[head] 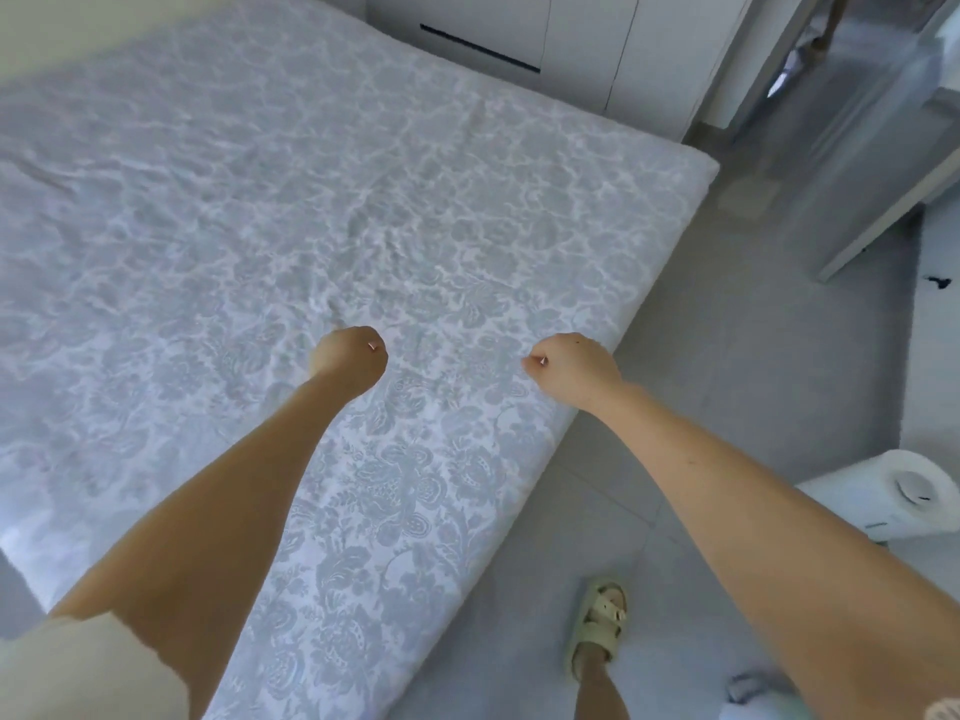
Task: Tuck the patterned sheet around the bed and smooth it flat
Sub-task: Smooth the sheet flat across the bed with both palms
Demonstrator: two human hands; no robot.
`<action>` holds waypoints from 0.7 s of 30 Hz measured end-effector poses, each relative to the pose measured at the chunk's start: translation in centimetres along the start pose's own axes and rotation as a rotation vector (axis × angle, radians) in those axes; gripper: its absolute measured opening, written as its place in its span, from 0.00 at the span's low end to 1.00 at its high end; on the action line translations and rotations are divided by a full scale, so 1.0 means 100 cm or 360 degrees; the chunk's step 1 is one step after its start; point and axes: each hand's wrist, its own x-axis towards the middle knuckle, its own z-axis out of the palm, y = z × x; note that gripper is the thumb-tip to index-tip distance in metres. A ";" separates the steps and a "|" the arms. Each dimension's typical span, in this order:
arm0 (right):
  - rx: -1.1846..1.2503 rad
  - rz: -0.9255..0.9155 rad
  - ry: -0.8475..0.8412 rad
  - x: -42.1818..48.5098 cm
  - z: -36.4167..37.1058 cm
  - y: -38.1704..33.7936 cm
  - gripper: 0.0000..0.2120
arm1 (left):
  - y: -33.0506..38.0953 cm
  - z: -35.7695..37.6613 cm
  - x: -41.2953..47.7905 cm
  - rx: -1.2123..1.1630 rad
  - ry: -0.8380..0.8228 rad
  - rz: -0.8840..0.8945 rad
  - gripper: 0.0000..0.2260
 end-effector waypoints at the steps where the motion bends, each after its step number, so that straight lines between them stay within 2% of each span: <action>1: -0.0005 -0.0042 -0.0034 0.020 -0.004 0.013 0.21 | 0.008 0.008 0.011 -0.0013 0.0021 -0.0053 0.13; 9: -0.0067 -0.0318 -0.0331 0.168 -0.015 0.102 0.15 | 0.046 0.067 0.082 -0.0099 0.0112 -0.0506 0.14; 16: -0.0165 -0.0533 -0.0526 0.304 0.010 0.117 0.12 | 0.055 0.117 0.156 -0.0241 0.0153 -0.0782 0.15; 21: -0.0278 -0.0710 -0.0626 0.408 0.041 0.122 0.20 | 0.054 0.157 0.231 -0.0149 0.0078 -0.0841 0.20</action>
